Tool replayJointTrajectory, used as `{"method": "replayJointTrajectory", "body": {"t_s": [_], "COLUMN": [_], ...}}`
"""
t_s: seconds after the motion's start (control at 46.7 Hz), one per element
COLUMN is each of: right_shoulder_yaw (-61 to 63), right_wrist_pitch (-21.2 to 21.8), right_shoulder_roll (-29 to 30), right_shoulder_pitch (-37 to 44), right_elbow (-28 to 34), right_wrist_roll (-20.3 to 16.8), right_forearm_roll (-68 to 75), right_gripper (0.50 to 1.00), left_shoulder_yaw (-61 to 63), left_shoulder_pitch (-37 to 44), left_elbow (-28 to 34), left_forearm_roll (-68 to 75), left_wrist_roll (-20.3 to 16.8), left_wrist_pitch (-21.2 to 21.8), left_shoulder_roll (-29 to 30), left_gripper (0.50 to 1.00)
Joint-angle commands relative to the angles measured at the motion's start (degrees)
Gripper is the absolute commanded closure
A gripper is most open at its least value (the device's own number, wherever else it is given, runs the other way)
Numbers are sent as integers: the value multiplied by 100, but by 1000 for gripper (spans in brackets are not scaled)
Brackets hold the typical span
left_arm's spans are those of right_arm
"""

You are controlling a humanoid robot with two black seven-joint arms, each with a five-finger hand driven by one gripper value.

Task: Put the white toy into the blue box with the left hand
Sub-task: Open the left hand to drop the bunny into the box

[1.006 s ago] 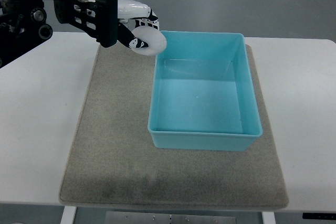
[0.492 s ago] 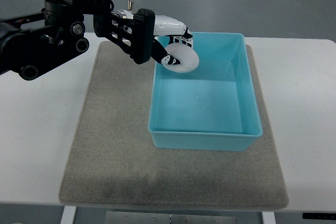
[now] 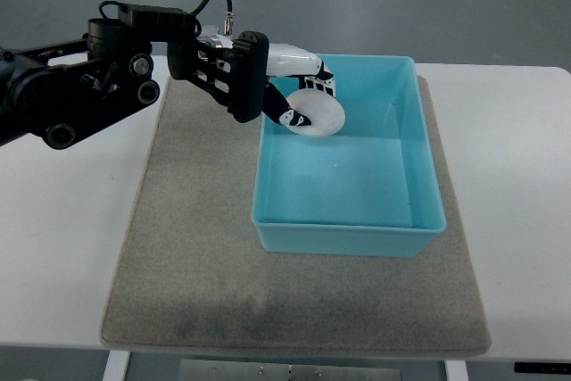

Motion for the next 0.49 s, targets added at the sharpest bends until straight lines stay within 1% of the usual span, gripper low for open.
{"method": "replayJointTrajectory", "body": {"t_s": [0.0,0.021,0.107,0.15,0.471], "right_shoulder_yaw": [0,0,0,0,0], "right_wrist_pitch": [0,0,0,0,0], "right_shoulder_roll": [0,0,0,0,0], "right_shoulder_pitch": [0,0,0,0,0], "right_elbow": [0,0,0,0,0], "right_wrist_roll": [0,0,0,0,0], "right_forearm_roll": [-5,-5,3,3,3], "right_gripper": [564,564,564,564,564], "left_shoulder_yaw": [6,6,24,32,-90], "left_shoulder_pitch": [15,15,33,77,130], "left_elbow": [0,0,0,0,96], "left_forearm_roll": [-11,-11,-20,-20,-64], "left_wrist_roll": [-9,0,-9,0,-9], "left_wrist_pitch": [53,53,53,53,96], "left_shoulder_roll": [0,0,9,9,53], "left_gripper": [630,613,602,581,570]}}
